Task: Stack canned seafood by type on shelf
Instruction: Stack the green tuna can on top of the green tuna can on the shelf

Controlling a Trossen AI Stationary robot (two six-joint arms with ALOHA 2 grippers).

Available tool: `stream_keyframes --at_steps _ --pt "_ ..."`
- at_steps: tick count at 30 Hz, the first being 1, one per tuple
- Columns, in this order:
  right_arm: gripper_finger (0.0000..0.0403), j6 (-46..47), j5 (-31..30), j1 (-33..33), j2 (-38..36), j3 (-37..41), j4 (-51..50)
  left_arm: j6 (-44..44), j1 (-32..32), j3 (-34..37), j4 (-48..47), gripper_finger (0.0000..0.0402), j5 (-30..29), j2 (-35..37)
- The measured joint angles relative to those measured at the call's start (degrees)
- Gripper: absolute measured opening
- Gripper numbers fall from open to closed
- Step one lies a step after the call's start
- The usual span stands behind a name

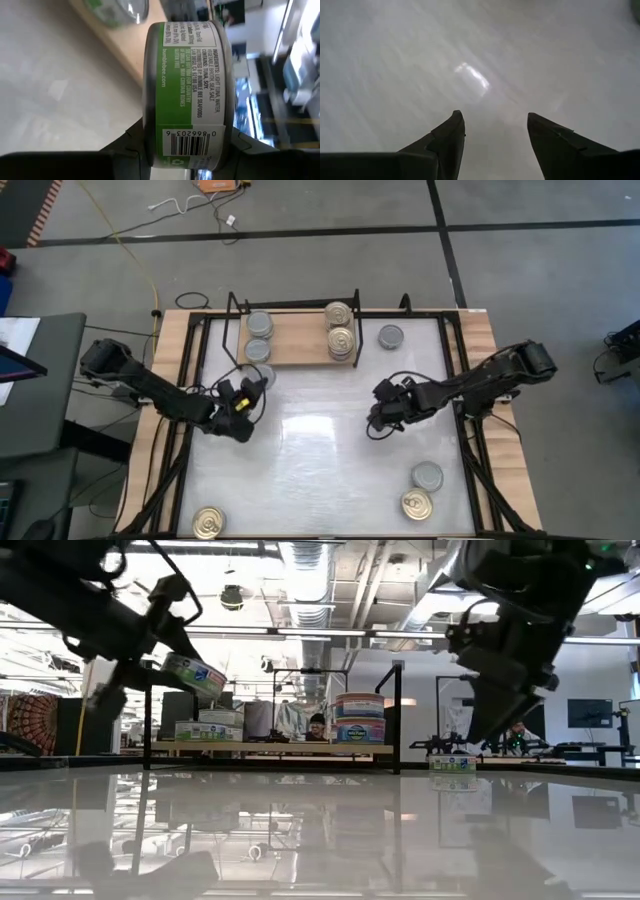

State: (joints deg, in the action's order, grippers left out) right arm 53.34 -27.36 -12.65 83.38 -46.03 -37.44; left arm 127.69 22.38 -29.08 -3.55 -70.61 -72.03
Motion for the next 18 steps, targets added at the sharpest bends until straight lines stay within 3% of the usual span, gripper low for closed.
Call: stream_keyframes --at_steps 10,18 --pt "0.024 -12.3 1.8 3.7 -5.1 3.4 7.6 -6.9 -12.0 0.0 9.0 0.0131 -0.2 0.0" --pt "0.024 -16.4 2.2 4.5 -5.1 3.4 10.0 -5.1 -17.4 0.0 10.8 0.0135 1.7 0.0"
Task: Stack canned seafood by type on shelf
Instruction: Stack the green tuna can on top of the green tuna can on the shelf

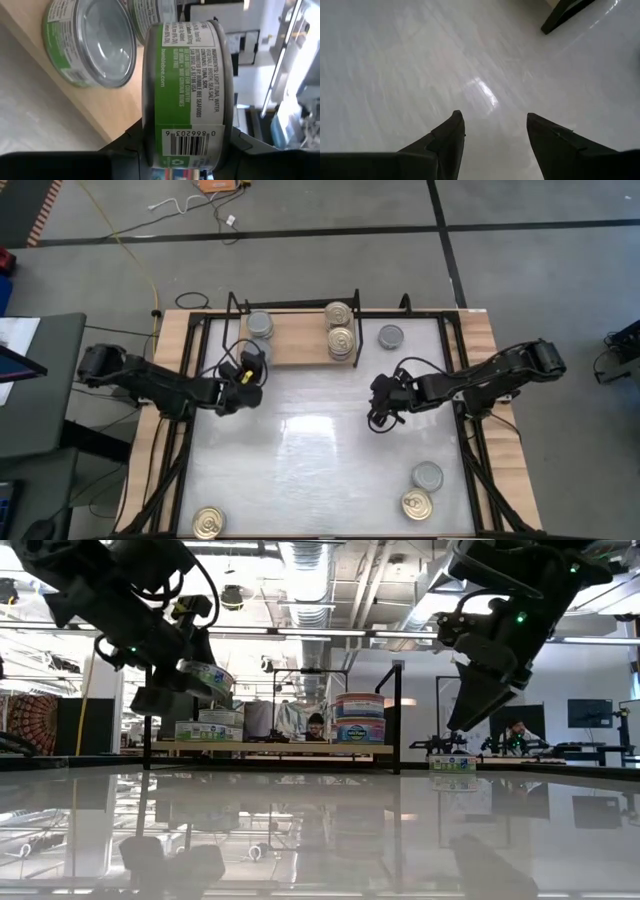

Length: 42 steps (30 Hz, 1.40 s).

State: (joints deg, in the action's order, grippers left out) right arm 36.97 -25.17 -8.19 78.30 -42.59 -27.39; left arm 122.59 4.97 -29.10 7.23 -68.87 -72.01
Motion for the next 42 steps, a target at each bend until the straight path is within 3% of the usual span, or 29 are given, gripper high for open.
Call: stream_keyframes --at_steps 10,24,37,42 --pt "0.024 -1.4 0.0 0.0 0.0 0.0 0.0 8.0 -3.5 0.0 -0.2 0.0156 1.1 0.0" --pt "0.024 -2.6 3.2 0.0 0.0 0.0 -0.8 10.5 -6.0 0.0 -4.3 0.0161 1.1 0.0" --pt "0.024 -3.0 4.4 0.0 0.0 0.0 -1.0 10.8 -7.5 0.0 -5.2 0.0242 4.3 0.0" --pt "0.024 -3.0 4.4 0.0 0.0 0.0 -0.9 12.9 -6.8 0.0 -2.6 0.0249 6.8 0.0"
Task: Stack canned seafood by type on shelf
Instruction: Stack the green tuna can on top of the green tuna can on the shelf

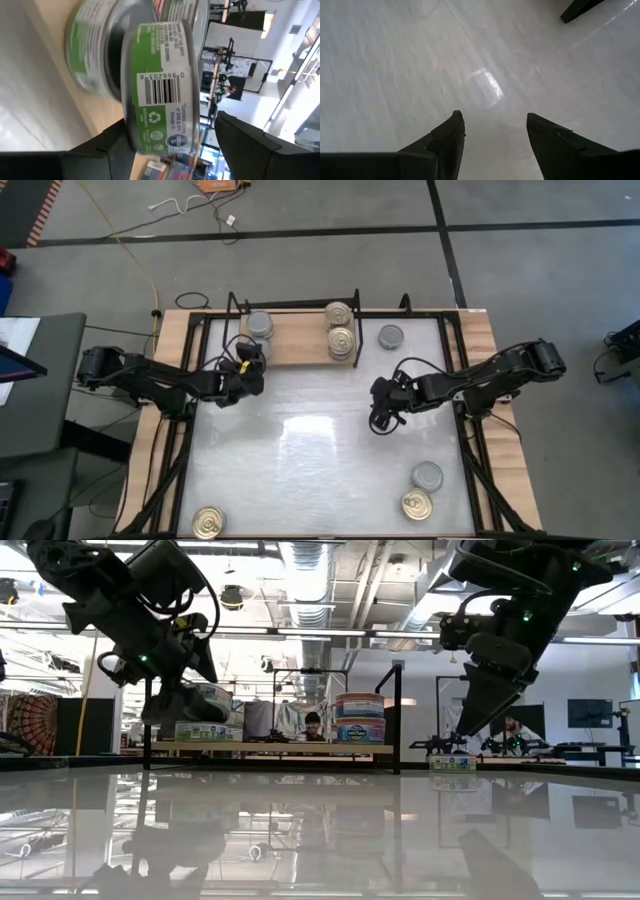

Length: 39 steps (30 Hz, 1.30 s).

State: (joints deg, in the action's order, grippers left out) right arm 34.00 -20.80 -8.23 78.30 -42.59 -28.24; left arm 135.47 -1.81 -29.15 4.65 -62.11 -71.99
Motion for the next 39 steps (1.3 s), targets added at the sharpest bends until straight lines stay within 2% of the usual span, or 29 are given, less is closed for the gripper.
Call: stream_keyframes --at_steps 12,16,20,23,27,31,35,39 --pt "0.024 0.0 0.0 0.0 0.0 0.0 0.2 0.9 -0.5 0.0 -1.2 0.0249 -0.3 0.3" --pt "0.024 0.4 0.0 0.0 0.0 0.0 0.2 2.6 -0.5 0.0 -2.4 0.0249 -3.6 0.6" --pt "0.024 0.5 0.0 0.0 0.0 0.0 0.2 1.6 -0.5 -0.1 -2.1 0.0249 -3.9 1.1" --pt "0.024 0.5 0.0 0.0 0.0 0.0 0.2 -1.0 -0.5 -0.6 -2.7 0.0249 -1.4 1.2" --pt "0.024 1.5 0.0 0.0 0.0 0.0 0.5 2.4 -0.6 -0.6 -5.7 0.0249 -1.1 1.2" --pt "0.024 1.5 0.0 0.0 0.0 0.0 0.5 0.1 -0.5 -0.6 -4.3 0.0249 -0.9 1.2" --pt "0.024 1.6 0.0 -0.1 0.0 0.0 0.4 2.4 -0.5 -0.6 -6.3 0.0249 -1.0 2.5" --pt "0.024 1.8 0.0 -0.8 0.0 0.0 0.4 0.3 -0.5 -0.9 -9.3 0.0249 2.5 5.1"
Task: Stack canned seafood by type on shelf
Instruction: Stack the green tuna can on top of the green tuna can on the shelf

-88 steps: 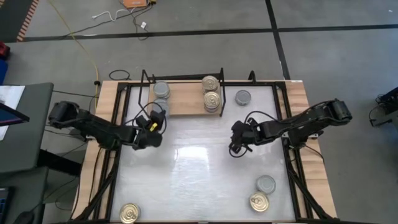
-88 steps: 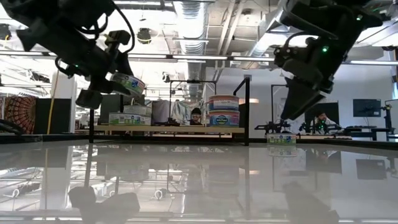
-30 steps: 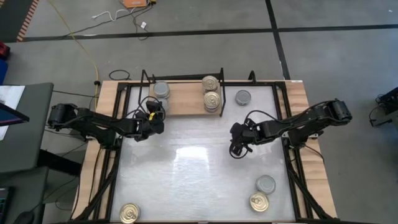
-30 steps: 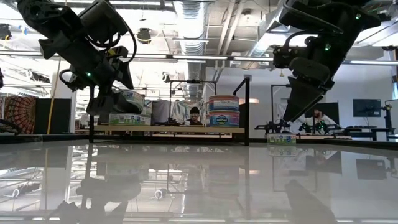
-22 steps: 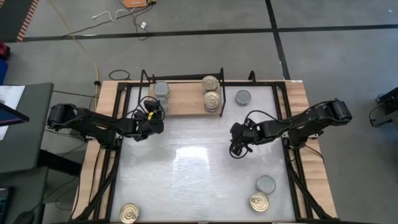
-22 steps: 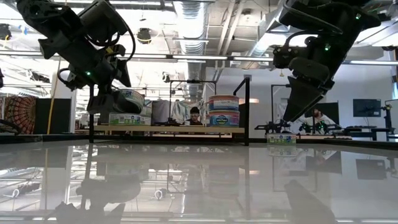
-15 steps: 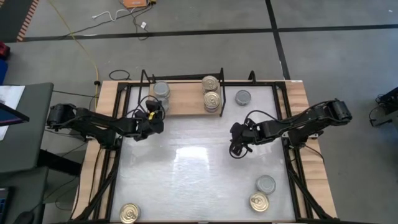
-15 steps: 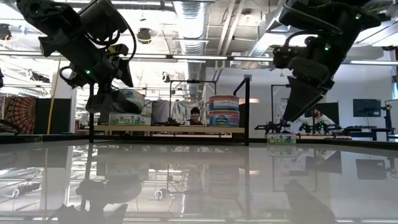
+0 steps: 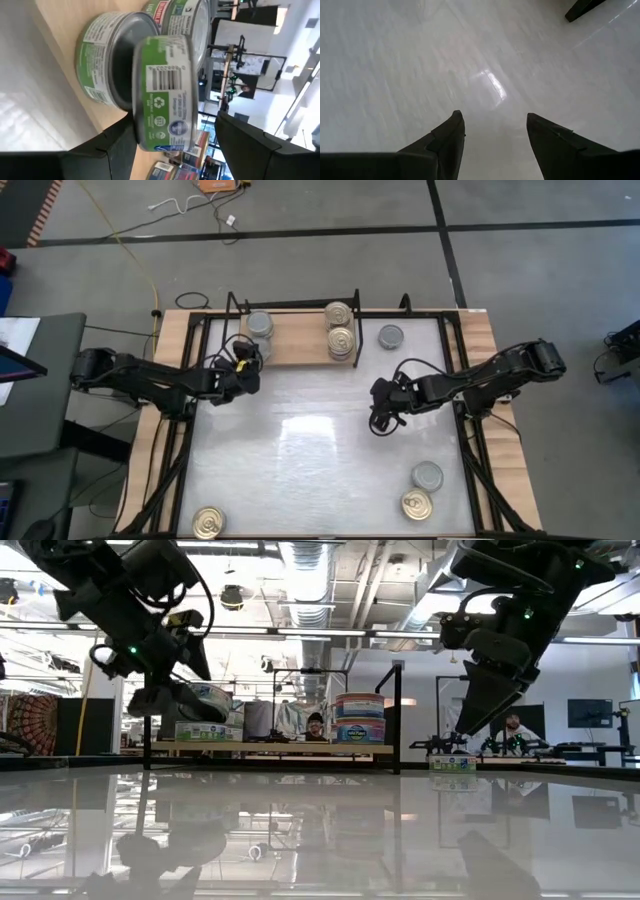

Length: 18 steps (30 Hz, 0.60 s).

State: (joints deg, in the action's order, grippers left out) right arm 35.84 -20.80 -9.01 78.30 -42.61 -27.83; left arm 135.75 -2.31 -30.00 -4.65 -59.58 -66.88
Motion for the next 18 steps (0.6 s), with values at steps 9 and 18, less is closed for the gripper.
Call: stream_keyframes --at_steps 9,18 --pt "0.024 0.8 0.0 0.0 0.0 0.0 1.8 -0.3 0.0 0.0 -7.6 0.0249 5.0 6.5" --pt "0.024 3.1 0.1 -0.2 0.0 0.0 4.0 2.1 -1.1 0.0 -8.9 0.0249 6.1 5.9"
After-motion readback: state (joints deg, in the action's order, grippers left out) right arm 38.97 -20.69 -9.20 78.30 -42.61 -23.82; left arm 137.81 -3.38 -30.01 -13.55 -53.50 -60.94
